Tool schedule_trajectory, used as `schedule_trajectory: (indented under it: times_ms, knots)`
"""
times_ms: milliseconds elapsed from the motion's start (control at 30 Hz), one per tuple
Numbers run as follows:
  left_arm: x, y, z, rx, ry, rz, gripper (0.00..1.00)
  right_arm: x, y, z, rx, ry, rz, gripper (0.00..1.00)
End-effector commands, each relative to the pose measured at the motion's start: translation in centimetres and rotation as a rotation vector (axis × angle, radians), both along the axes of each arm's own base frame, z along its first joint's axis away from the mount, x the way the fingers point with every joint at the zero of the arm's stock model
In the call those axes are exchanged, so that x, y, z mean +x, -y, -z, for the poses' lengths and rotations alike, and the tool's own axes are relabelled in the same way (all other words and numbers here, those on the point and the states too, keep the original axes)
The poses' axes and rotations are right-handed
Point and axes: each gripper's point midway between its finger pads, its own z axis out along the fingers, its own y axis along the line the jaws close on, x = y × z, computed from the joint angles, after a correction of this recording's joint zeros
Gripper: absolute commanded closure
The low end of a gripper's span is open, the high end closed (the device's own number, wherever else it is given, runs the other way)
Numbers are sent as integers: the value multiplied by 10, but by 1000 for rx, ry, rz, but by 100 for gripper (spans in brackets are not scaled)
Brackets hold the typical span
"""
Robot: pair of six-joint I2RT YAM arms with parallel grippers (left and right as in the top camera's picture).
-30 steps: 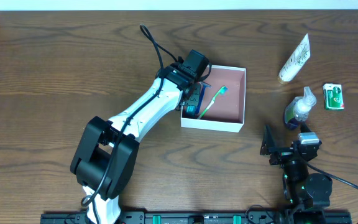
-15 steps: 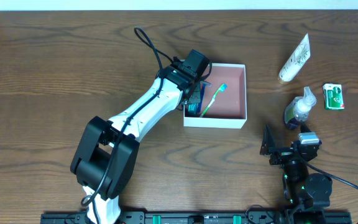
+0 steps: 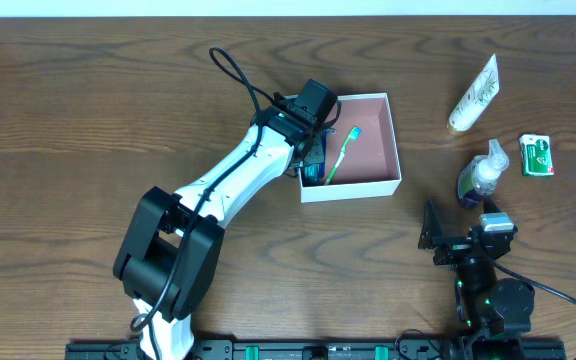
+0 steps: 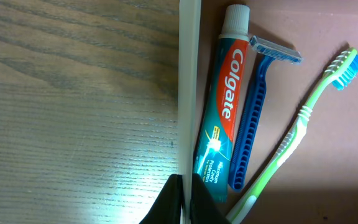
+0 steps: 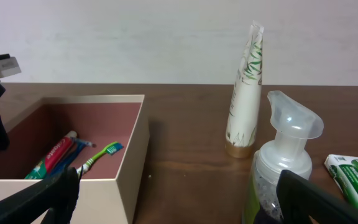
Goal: Pack container
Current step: 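Hold the left gripper above the box contents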
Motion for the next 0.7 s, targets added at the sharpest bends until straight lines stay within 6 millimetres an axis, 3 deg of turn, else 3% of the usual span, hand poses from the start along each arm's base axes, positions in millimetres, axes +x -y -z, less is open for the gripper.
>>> schedule_trajectory:
  times_ms: [0,667]
  knots:
    - [4,2,0,8,10,30,94,0,1,1,-12,-1,2,1]
    - [4,2,0,19,13,63,93,0,1,1,-12,-1,2,1]
